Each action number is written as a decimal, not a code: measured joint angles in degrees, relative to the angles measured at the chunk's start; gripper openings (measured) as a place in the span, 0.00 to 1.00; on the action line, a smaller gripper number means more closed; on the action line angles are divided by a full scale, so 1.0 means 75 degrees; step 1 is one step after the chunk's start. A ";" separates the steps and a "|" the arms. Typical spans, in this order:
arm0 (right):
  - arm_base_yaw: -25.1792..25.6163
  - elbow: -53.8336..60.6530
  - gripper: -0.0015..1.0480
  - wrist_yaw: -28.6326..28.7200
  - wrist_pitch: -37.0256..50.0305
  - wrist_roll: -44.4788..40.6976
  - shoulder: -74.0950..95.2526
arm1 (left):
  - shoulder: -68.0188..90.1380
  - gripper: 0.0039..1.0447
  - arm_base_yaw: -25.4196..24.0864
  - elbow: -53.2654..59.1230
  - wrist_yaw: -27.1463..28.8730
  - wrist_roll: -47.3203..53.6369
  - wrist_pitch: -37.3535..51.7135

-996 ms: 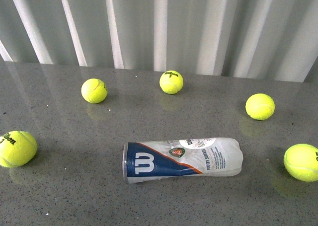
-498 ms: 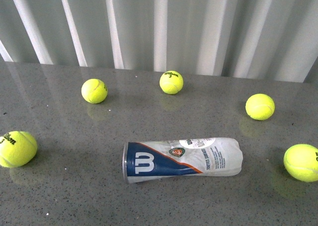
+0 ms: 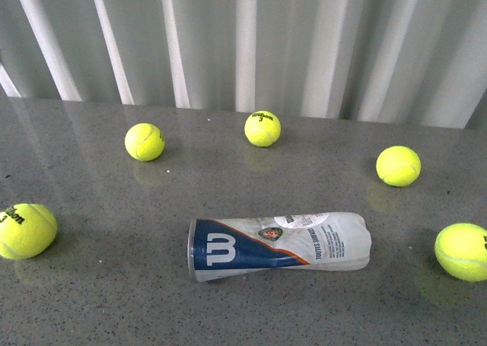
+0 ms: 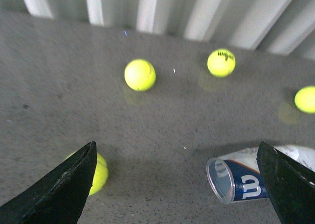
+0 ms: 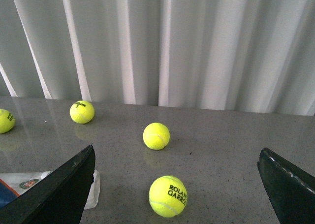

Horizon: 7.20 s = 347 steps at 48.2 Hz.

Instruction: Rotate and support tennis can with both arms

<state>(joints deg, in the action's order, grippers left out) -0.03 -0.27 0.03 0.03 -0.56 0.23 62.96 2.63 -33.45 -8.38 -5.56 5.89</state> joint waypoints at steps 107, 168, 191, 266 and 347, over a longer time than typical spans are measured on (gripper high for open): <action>0.0000 0.0000 0.93 0.0000 0.0000 0.0000 -0.0003 | 0.6642 0.11 0.2468 -0.0845 -0.1807 -0.6277 0.4229; 0.0000 0.0000 0.93 0.0000 0.0000 0.0000 0.0000 | 0.5557 0.03 0.3841 -0.8615 0.0087 1.0366 -0.9116; 0.0000 0.0000 0.93 0.0003 0.0000 0.0000 0.0000 | 0.6513 0.03 0.4261 -0.8638 0.0303 1.0541 -0.8638; 0.0000 0.0000 0.93 0.0000 0.0000 0.0000 0.0000 | 0.4811 0.94 0.3104 -0.9168 -0.1684 0.8580 -0.6152; 0.0000 0.0000 0.93 0.0003 0.0000 0.0000 -0.0003 | -0.6137 0.03 -0.0347 0.3993 0.1110 0.0729 0.1017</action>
<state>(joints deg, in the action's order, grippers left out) -0.03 -0.27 0.05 0.03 -0.56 0.21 16.93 0.03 -3.51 -0.05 -0.10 13.52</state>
